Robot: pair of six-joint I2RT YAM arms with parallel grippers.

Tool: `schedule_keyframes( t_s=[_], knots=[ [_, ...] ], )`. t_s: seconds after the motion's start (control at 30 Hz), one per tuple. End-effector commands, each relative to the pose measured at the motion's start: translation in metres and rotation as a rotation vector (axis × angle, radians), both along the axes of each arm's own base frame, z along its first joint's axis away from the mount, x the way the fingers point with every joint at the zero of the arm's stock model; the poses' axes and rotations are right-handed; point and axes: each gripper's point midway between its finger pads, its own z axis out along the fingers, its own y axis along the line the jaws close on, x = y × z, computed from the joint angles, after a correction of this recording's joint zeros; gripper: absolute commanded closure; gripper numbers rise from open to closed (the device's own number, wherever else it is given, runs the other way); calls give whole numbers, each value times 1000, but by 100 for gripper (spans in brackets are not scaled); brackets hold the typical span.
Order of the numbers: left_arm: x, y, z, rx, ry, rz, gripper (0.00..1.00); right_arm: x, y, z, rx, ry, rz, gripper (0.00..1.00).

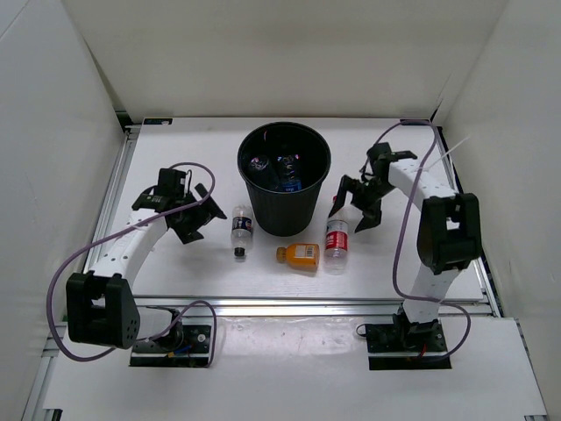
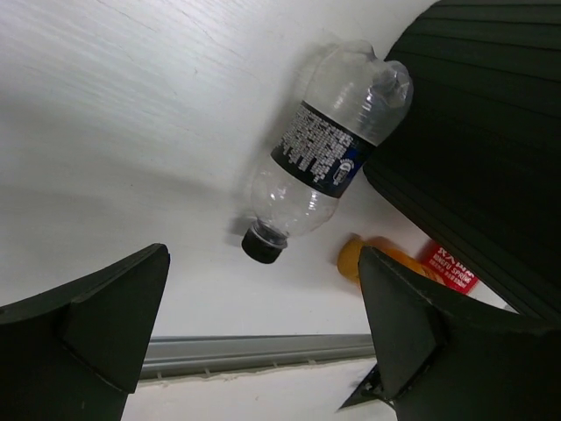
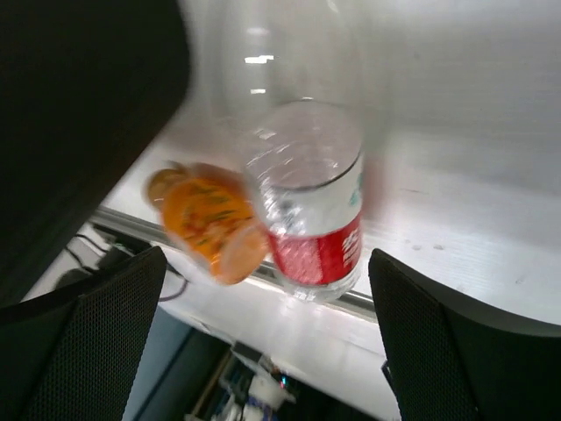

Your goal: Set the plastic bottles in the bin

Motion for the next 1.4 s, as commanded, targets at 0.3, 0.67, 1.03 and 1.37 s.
schedule_keyframes(
  t_s=[0.3,0.67,1.03,1.37],
  knots=[
    [-16,-6,11,-31,24,-51,0,-10,9,-64,-38,85,42,45],
    [-2,-9,13,-102,2,-8,0,23,-23,140,-82,-412,-87,55],
    [23,-24,16,-139,10,-38,0,99,24,331,7,-1051,-30,42],
    [49,-49,23,-136,-8,-128,0,66,104,298,67,-1010,235,0]
  ],
)
